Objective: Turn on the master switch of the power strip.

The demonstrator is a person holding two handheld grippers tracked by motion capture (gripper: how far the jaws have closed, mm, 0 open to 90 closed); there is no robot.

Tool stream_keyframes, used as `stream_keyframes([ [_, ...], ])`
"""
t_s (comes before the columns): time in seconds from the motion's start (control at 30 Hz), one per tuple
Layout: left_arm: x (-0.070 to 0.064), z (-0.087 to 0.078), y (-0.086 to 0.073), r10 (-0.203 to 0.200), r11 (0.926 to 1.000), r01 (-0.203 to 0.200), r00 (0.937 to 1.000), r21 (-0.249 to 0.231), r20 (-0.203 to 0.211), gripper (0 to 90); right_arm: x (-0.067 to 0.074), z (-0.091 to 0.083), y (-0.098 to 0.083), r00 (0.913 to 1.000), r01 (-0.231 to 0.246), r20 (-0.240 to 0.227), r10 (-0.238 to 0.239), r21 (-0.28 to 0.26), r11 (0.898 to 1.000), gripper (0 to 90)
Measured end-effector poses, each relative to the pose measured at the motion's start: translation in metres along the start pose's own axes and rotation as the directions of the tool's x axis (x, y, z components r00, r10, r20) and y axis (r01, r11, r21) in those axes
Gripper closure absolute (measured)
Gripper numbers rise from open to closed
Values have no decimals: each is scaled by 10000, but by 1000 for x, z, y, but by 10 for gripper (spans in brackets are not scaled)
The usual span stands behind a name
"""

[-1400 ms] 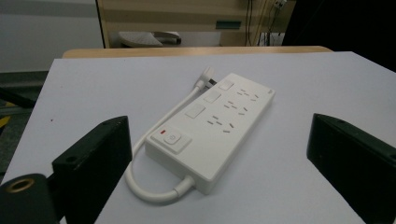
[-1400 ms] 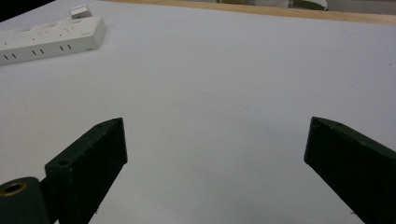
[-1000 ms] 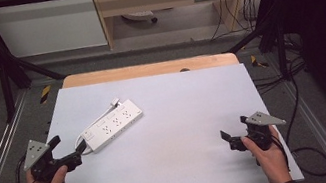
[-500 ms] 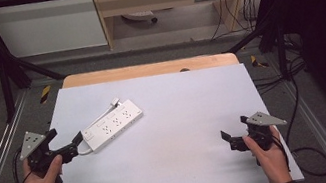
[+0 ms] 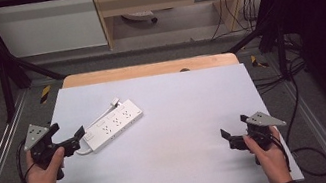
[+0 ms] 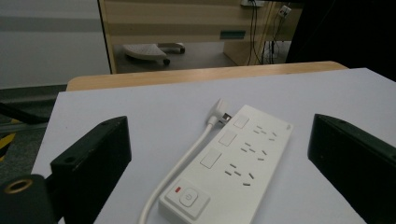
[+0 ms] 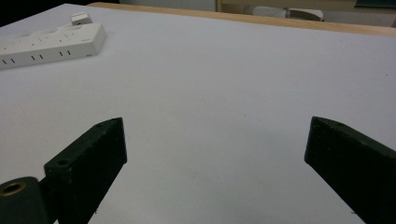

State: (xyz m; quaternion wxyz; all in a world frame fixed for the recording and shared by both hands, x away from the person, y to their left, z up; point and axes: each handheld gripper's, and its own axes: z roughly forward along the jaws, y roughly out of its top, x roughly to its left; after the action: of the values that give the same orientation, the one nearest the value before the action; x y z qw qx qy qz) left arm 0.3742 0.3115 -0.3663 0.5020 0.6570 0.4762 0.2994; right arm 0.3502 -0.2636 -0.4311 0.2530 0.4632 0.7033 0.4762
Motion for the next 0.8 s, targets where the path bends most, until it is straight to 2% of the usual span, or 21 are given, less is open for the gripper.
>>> stream_keyframes([
  [0.13, 1, 7, 2, -78, 9999, 78, 10000, 109, -17, 61, -2, 0, -1, 9998, -105, -149, 104, -24, 9999, 71],
  [0.33, -1, 17, 5, 93, 9996, -93, 10000, 252, 13, 64, -2, 1, -1, 9996, -92, -262, 91, -11, 10000, 64],
  [0.73, 3, 25, 0, 152, 9992, -153, 9999, 362, 30, 85, -2, 0, -1, 9996, -261, -122, 261, -35, 9997, 45],
  [0.8, 5, 28, -2, 40, 9992, -39, 10000, 391, -27, 148, -3, -1, 0, 9996, -226, -193, 224, -100, 9997, 45],
])
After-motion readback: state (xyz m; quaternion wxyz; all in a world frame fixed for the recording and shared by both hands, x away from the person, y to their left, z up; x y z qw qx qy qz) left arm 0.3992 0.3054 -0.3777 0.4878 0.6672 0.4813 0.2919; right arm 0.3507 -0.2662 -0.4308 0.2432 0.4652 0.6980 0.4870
